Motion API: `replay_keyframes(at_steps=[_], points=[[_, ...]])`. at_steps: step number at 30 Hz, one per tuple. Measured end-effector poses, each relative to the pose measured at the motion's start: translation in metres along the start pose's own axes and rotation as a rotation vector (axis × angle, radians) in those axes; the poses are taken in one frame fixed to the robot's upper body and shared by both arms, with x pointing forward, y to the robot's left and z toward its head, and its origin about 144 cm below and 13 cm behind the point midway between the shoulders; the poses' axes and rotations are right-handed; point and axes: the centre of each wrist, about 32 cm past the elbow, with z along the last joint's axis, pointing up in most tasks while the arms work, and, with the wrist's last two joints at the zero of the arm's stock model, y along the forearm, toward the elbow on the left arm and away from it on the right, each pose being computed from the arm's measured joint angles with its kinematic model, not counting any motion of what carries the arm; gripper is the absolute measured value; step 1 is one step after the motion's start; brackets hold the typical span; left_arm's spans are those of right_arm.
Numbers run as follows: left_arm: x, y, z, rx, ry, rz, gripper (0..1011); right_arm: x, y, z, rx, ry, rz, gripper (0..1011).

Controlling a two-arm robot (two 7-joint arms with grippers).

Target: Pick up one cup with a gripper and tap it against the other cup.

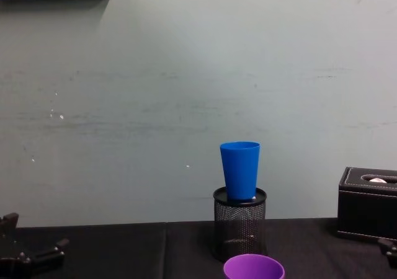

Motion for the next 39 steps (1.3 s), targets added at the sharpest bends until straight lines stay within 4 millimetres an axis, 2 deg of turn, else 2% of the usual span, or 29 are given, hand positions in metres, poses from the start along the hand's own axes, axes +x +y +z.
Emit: replay_keyframes(at_steps=[39], points=[[0.0000,0.0000,0.0000,0.000,0.000,0.000,1011,0.0002,-0.0002,-0.0002,0.002,0.001,0.000,1004]])
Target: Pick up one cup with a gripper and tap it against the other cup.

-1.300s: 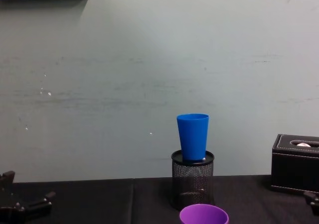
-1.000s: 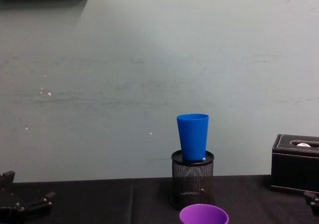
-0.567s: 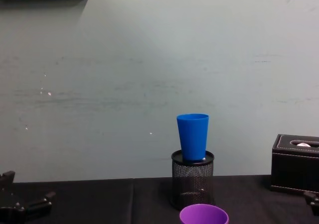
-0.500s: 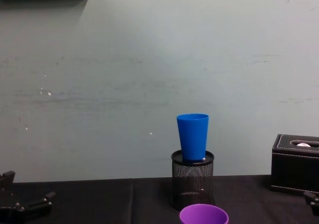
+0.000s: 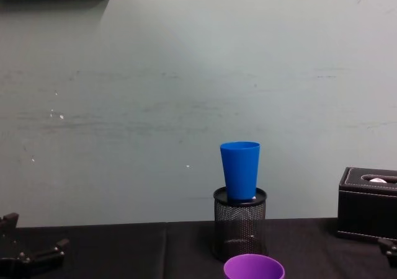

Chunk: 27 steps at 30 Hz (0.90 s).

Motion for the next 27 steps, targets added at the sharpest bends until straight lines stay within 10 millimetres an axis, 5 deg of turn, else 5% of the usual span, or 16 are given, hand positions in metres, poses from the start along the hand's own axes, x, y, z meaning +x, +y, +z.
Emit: replay_keyframes(at_steps=[8,16,27], points=[[0.000,0.000,0.000,0.000,0.000,0.000,1011,0.011,-0.005,-0.004,0.033,0.073,0.168,1004],[0.000,0.000,0.000,0.000,0.000,0.000,1011,0.026,-0.006,-0.009,0.013,0.169,0.525,1004],[0.000,0.000,0.000,0.000,0.000,0.000,1012,0.017,0.002,-0.005,0.032,0.245,0.712,1004]])
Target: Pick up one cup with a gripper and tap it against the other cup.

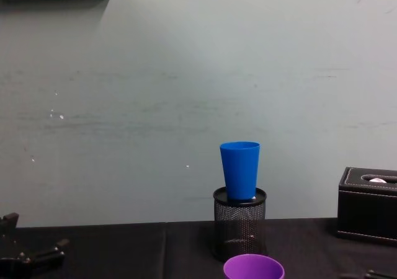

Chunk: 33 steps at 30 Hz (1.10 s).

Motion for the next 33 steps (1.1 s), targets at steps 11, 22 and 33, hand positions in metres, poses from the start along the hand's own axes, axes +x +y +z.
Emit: replay_keyframes(at_steps=[11,22,33], points=[[0.000,0.000,0.000,0.000,0.000,0.000,1011,-0.005,0.032,0.000,0.056,0.053,0.019,1004],[0.000,0.000,0.000,0.000,0.000,0.000,1011,-0.003,0.057,-0.004,0.061,0.042,0.006,1004],[0.000,0.000,0.000,0.000,0.000,0.000,1011,-0.005,0.083,-0.004,0.069,0.025,0.018,1004]])
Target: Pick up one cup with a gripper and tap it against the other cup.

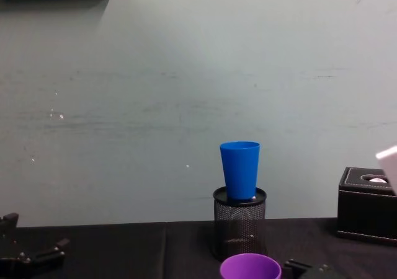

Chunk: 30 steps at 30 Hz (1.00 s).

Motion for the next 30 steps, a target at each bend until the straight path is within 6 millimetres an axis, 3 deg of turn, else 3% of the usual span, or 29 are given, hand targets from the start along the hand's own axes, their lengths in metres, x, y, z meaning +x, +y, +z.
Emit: replay_keyframes(at_steps=[7,17,30], points=[[0.000,0.000,0.000,0.000,0.000,0.000,1011,-0.002,0.010,0.001,-0.004,0.000,0.007,1004],[0.000,0.000,0.000,0.000,0.000,0.000,1011,-0.002,0.009,0.001,-0.005,0.000,0.005,997],[0.000,0.000,0.000,0.000,0.000,0.000,1011,-0.002,0.008,0.001,-0.002,0.002,0.004,778]])
